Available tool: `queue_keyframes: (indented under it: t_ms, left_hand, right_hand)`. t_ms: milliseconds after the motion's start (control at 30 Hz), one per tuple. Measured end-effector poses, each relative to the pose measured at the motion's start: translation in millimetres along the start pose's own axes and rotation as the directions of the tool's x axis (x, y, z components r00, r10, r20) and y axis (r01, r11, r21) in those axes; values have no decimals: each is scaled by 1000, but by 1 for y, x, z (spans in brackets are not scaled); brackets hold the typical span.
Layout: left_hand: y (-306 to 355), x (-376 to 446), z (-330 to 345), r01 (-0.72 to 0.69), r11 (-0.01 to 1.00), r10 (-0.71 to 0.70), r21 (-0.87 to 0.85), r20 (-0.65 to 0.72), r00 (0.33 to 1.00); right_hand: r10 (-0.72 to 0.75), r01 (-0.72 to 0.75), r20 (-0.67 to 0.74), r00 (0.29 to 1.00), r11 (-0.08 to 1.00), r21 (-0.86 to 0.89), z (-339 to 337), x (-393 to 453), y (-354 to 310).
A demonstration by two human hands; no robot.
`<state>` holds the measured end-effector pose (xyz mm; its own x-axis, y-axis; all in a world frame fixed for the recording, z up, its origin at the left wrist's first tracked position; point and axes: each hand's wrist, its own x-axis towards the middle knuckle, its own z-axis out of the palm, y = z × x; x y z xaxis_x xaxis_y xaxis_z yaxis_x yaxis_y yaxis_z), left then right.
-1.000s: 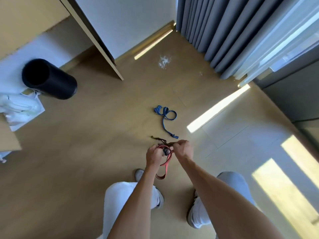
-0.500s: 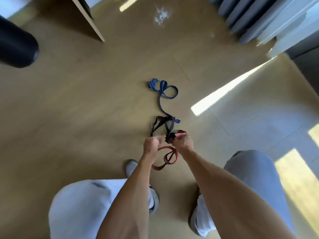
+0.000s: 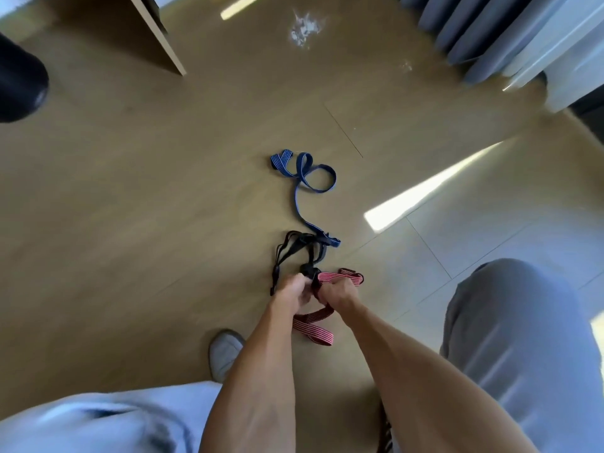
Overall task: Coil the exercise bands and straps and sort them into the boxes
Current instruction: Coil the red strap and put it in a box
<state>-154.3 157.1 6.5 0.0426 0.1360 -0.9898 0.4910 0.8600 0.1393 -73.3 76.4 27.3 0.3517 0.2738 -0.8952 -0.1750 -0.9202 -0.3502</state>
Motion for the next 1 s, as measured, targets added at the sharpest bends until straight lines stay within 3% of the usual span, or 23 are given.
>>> queue_keyframes:
  t_ms: [100,233,433,533,600,833,1000]
  left_hand:
    - [-1,2,6,-49,996,46,-68,-44,998]
    - [-4,0,13,-67,986,67,-150,-10,998]
    - [1,-3,18,-301,946,313,118,-95,945]
    - [6,-5,13,-350,876,386,330,-48,921]
    - [7,-4,8,-352,858,397,373,-51,916]
    - [23,-18,1,-345,934,356,98,-153,922]
    - [48,-109,-4,-341,939,342,38,-168,925]
  right_hand:
    - [-16,13,-15,1000,979,-204,-4,-2,-7]
    - [-32,24,-33,999,975,-220,-7,4,-10]
    - [-6,-11,-122,993,990,-138,-10,1,-9]
    - [-42,23,-163,986,993,-115,-10,-2,-10]
    - [-49,31,-166,985,994,-107,-11,-2,-12]
    - [-93,91,-46,995,995,-39,-11,-15,-29]
    - [-44,48,-94,995,998,36,-30,-88,-73]
